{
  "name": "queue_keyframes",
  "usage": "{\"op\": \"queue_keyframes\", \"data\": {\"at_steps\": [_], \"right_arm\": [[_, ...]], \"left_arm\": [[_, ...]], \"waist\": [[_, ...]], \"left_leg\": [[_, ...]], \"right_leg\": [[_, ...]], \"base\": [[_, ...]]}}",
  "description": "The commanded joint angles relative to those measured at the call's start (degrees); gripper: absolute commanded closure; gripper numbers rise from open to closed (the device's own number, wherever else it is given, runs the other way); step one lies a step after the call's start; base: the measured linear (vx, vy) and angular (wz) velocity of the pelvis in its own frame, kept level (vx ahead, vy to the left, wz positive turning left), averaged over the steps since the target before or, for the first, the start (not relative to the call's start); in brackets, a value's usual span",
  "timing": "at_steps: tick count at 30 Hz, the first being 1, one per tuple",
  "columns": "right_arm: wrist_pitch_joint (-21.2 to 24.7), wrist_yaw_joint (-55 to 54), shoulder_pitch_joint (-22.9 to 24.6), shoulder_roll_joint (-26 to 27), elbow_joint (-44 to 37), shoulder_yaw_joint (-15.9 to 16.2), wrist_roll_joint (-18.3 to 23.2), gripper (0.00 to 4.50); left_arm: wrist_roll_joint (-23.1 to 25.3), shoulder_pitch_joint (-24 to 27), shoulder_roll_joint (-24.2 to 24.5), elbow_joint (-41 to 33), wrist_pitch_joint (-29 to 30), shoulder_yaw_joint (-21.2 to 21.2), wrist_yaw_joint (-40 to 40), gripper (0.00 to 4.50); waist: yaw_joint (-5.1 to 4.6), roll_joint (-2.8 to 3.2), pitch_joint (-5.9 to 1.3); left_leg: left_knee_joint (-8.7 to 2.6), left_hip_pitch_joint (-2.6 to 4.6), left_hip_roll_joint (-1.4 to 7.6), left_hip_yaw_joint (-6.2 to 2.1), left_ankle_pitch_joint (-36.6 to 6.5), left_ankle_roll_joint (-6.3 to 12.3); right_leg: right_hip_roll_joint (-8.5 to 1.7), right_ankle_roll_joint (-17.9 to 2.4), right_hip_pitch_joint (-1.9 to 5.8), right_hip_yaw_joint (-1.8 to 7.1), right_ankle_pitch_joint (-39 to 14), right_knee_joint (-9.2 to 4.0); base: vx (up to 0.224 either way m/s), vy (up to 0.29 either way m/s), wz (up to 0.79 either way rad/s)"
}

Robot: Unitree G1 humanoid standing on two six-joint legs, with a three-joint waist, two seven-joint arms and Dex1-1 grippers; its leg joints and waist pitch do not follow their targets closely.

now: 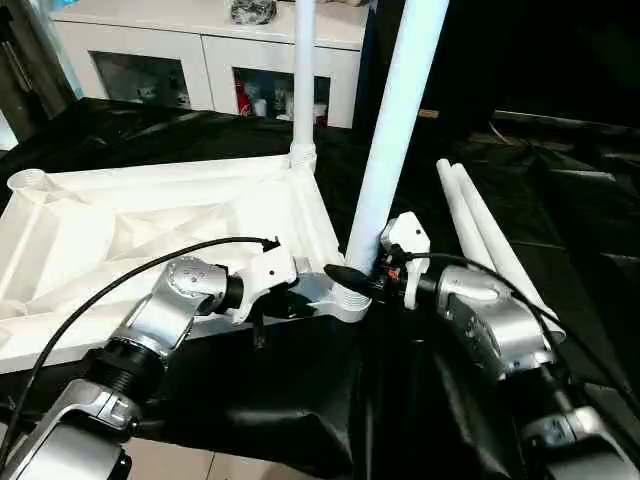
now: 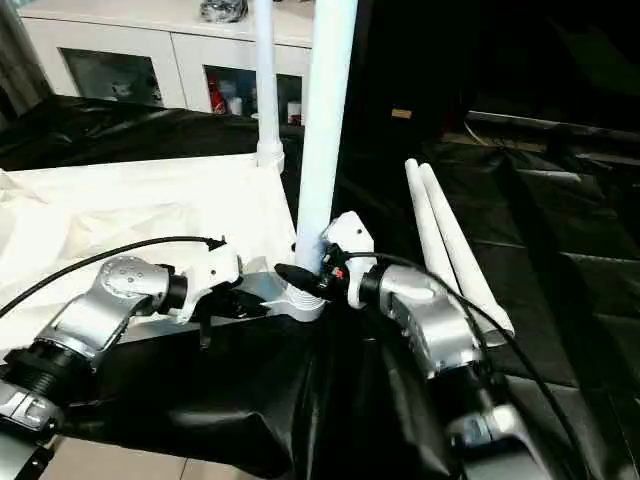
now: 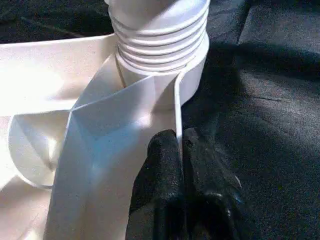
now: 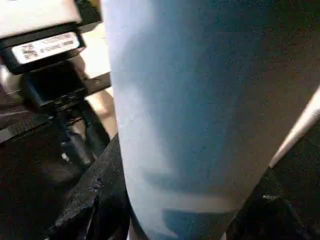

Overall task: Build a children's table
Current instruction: Insert table leg to table base

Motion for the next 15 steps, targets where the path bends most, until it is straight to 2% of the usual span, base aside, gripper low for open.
{"op": "queue_keyframes", "data": {"at_steps": [1, 4, 9, 11, 13, 15], "right_arm": [[1.82, 4.92, 2.10, -0.03, 4.49, 4.14, -0.30, 2.61], [-0.04, 9.48, 1.09, -1.24, 5.37, 5.12, -0.64, 2.61], [-1.42, 13.16, 0.83, -2.24, 5.20, 6.17, -1.37, 2.61], [-1.94, 13.57, 0.80, -2.29, 5.36, 6.24, -1.69, 2.61], [-2.80, 14.18, 0.88, -2.08, 5.70, 5.99, -1.66, 2.61], [-3.05, 14.11, 1.06, -1.89, 5.73, 5.79, -1.51, 2.61]], "left_arm": [[-0.83, -0.59, 0.43, -2.04, -1.85, 0.64, -0.93, 4.50], [-1.92, -0.44, 1.05, -3.93, -1.78, 0.19, -3.86, 4.50], [-1.99, -0.03, 2.29, -5.35, -2.74, -0.22, -6.03, 4.50], [-1.88, -0.04, 2.35, -5.34, -2.75, -0.10, -6.04, 4.50], [-1.60, 0.03, 2.41, -5.48, -2.55, 0.27, -5.72, 4.50], [-1.42, 0.07, 2.20, -5.52, -2.29, 0.58, -5.12, 4.50]], "waist": [[0.11, -0.24, -2.66], [0.22, -0.25, -2.84], [0.15, -0.36, -2.99], [0.12, -0.37, -2.98], [0.17, -0.72, -2.97], [0.24, -0.66, -2.87]], "left_leg": [[-4.52, -1.33, 0.28, 1.12, -8.55, 2.48], [-4.36, -1.28, 0.45, 1.30, -6.72, 3.01], [-4.22, -1.11, 0.47, 1.47, -4.35, 3.76], [-4.22, -1.06, 0.47, 1.54, -4.75, 3.77], [-4.22, -1.01, 0.45, 1.61, -5.47, 3.72], [-4.31, -0.96, 0.49, 1.61, -6.13, 3.49]], "right_leg": [[-2.84, -10.10, 3.54, 1.54, -18.91, -4.49], [-2.92, -12.04, 3.75, 1.49, -14.28, -3.89], [-2.86, -13.98, 4.01, 1.39, -8.11, -3.27], [-2.85, -14.35, 4.04, 1.42, -7.68, -3.26], [-2.87, -14.38, 4.07, 1.44, -8.04, -3.29], [-2.92, -14.06, 4.01, 1.47, -9.48, -3.47]], "base": [[0.000, 0.000, 0.00], [0.000, 0.000, 0.00], [0.000, 0.000, 0.00], [0.000, 0.000, 0.00], [0.000, 0.000, 0.00], [0.000, 0.000, 0.00]]}}
